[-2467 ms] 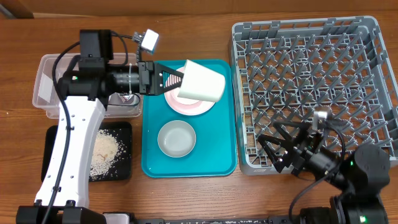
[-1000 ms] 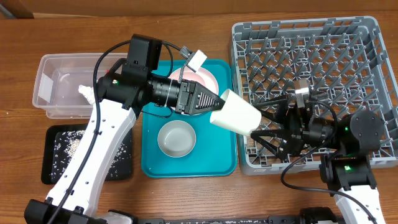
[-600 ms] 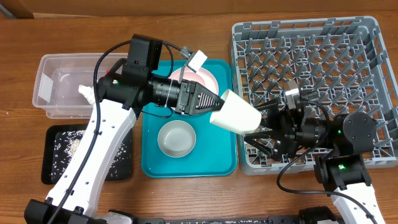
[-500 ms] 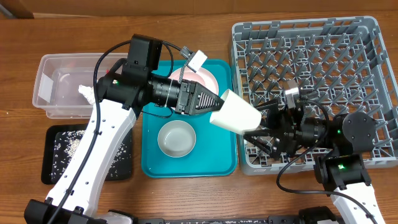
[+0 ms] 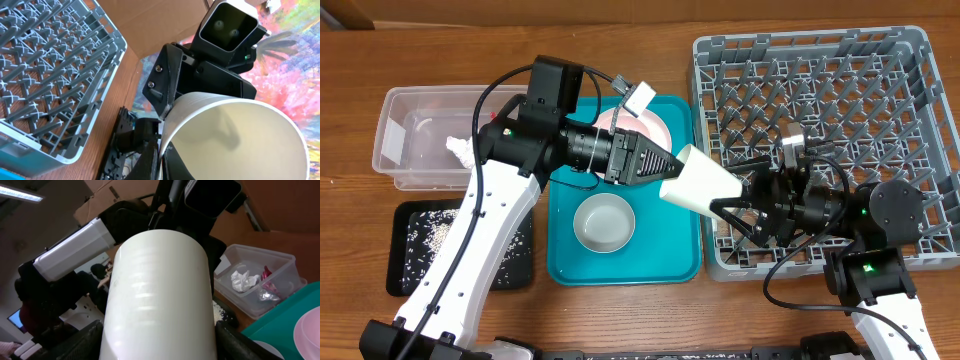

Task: Sort waste into correct bins and load items into the dishwasher
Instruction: 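Hold the cup out and grasp it with the right gripper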

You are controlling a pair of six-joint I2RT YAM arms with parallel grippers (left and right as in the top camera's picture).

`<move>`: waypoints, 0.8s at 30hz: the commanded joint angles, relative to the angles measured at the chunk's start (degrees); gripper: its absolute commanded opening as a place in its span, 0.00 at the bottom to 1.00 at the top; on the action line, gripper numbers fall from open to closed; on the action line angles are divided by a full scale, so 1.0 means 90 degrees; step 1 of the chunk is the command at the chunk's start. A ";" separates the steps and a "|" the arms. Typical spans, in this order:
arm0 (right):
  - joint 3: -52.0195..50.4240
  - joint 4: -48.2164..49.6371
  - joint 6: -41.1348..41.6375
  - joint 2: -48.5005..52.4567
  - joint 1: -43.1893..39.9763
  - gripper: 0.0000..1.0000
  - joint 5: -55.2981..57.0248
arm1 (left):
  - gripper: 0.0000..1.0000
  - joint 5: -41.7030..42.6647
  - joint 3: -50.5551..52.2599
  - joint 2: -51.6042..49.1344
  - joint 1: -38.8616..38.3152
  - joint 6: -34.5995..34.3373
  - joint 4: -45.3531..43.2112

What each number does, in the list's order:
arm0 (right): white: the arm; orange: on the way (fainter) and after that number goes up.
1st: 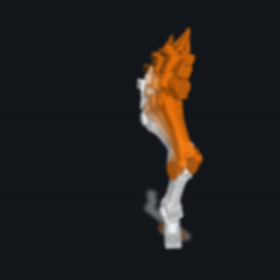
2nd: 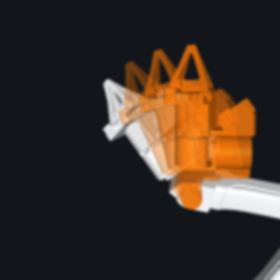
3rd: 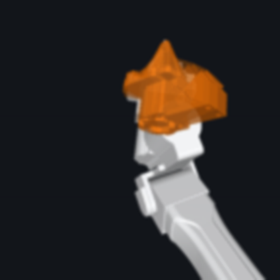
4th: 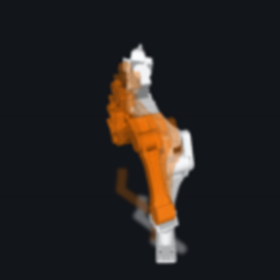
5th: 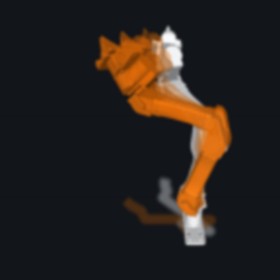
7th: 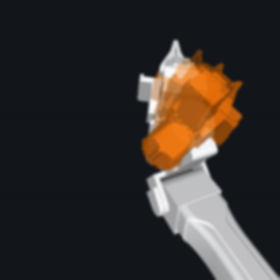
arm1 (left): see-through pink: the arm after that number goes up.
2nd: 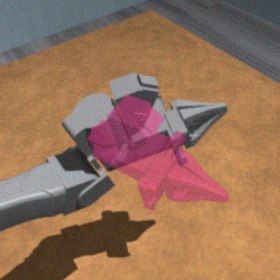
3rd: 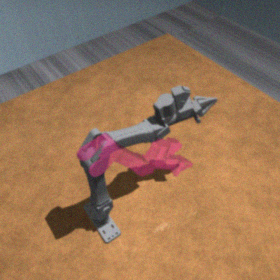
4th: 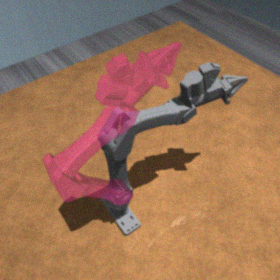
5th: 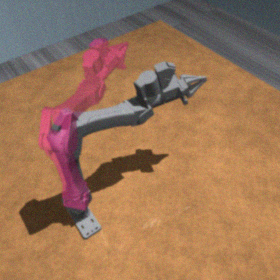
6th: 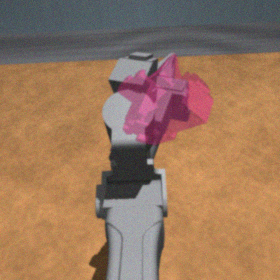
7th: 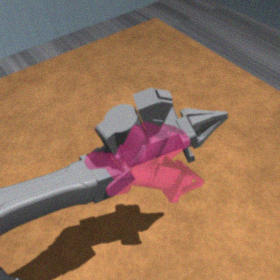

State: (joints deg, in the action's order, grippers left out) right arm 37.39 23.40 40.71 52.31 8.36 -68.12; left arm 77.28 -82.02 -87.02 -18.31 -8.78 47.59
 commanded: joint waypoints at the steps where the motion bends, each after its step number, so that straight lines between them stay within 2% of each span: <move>1: 0.0129 0.0058 0.0005 -0.0005 0.0036 0.71 0.0124 | 0.04 -0.0138 0.0019 0.0005 -0.0049 0.0119 -0.0010; 18: 0.0129 0.0015 0.0027 -0.0005 0.0316 0.72 0.0136 | 0.04 -0.0141 0.0019 0.0005 -0.0053 -0.0024 -0.0221; 24: 0.0129 0.0012 0.0000 -0.0005 0.0316 0.63 0.0136 | 0.05 -0.0158 0.0019 0.0005 -0.0053 -0.0024 -0.0221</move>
State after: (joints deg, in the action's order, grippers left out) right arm 37.39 23.27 40.95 52.36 9.89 -66.00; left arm 76.90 -82.02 -87.02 -18.28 -8.82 45.84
